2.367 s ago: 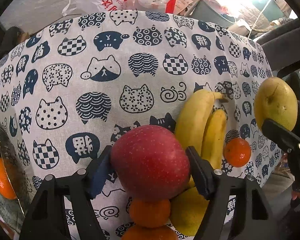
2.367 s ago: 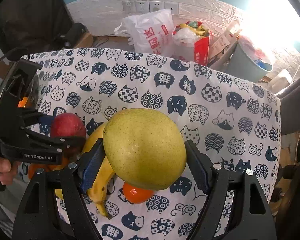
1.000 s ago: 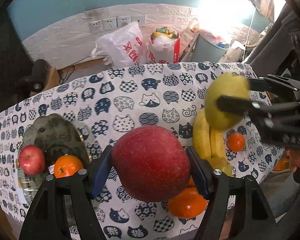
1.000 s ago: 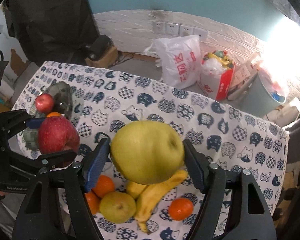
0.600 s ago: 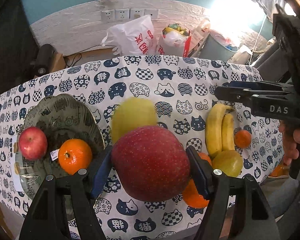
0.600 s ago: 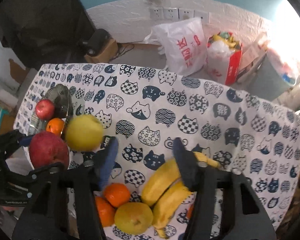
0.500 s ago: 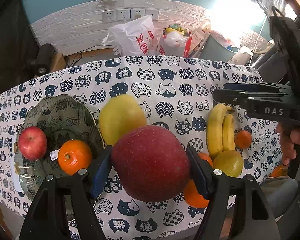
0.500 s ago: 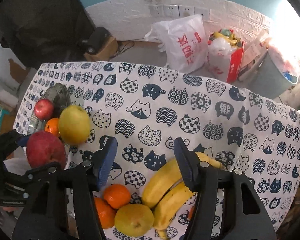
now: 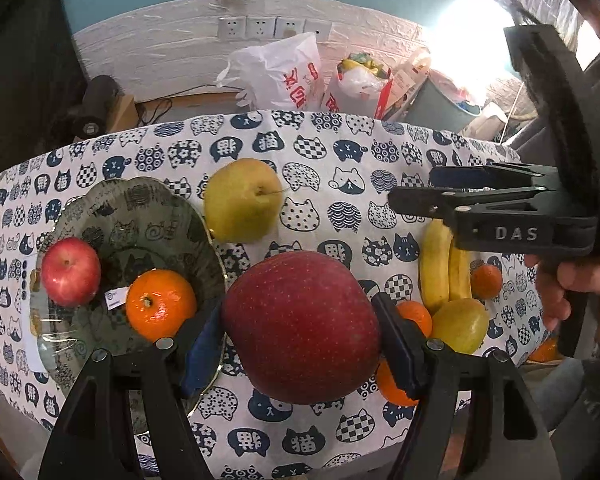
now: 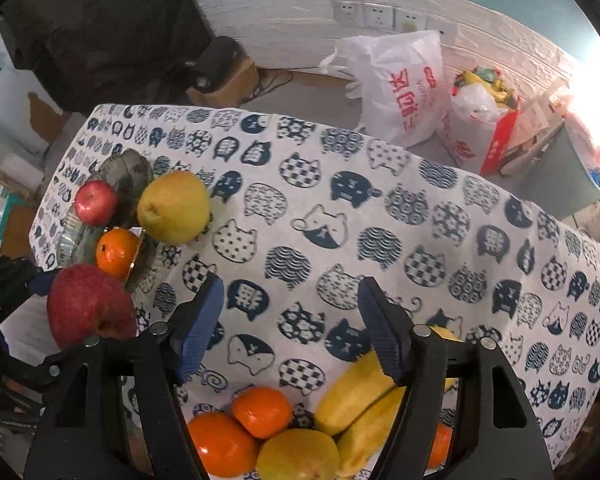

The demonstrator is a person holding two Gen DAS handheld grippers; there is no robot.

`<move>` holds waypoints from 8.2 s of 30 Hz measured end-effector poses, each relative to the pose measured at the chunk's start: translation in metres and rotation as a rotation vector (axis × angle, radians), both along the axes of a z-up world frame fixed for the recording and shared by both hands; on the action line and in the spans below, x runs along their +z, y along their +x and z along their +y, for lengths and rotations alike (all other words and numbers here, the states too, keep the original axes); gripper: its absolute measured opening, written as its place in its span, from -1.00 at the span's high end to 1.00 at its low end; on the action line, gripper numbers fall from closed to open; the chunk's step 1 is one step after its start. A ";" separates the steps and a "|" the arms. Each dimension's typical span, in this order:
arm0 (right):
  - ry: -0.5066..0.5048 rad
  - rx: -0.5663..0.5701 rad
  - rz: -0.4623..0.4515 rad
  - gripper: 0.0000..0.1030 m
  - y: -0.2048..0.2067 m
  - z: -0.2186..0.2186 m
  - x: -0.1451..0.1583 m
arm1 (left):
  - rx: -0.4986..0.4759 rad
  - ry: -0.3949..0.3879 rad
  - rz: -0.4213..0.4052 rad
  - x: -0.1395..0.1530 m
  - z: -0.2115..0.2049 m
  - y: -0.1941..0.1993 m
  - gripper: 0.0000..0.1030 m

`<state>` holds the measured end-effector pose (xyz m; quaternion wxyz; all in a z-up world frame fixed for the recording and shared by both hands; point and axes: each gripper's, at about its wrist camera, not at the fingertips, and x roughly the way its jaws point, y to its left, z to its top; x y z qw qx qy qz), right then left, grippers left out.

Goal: Organize fruits

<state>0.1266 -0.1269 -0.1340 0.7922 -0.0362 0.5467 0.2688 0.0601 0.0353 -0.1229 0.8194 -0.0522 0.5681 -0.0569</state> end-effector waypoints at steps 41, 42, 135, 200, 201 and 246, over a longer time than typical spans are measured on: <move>0.004 0.164 0.093 -0.35 0.021 0.132 -0.047 | 0.176 -0.033 -0.006 -0.001 0.107 -0.037 -0.44; 0.001 0.168 0.088 -0.35 0.020 0.133 -0.047 | 0.177 -0.032 -0.006 0.000 0.108 -0.037 -0.44; -0.132 -0.105 -0.162 -0.49 -0.077 -0.066 0.064 | -0.061 0.055 -0.011 0.031 -0.037 -0.050 -0.68; -0.158 -0.213 0.115 0.05 -0.073 -0.140 -0.057 | -0.243 0.064 0.162 -0.062 -0.117 -0.037 -0.37; -0.154 -0.211 0.105 0.05 -0.074 -0.139 -0.053 | -0.238 0.065 0.152 -0.059 -0.116 -0.036 -0.37; 0.012 0.021 -0.178 0.05 -0.072 -0.013 0.048 | -0.034 0.087 -0.071 0.021 -0.018 -0.038 -0.37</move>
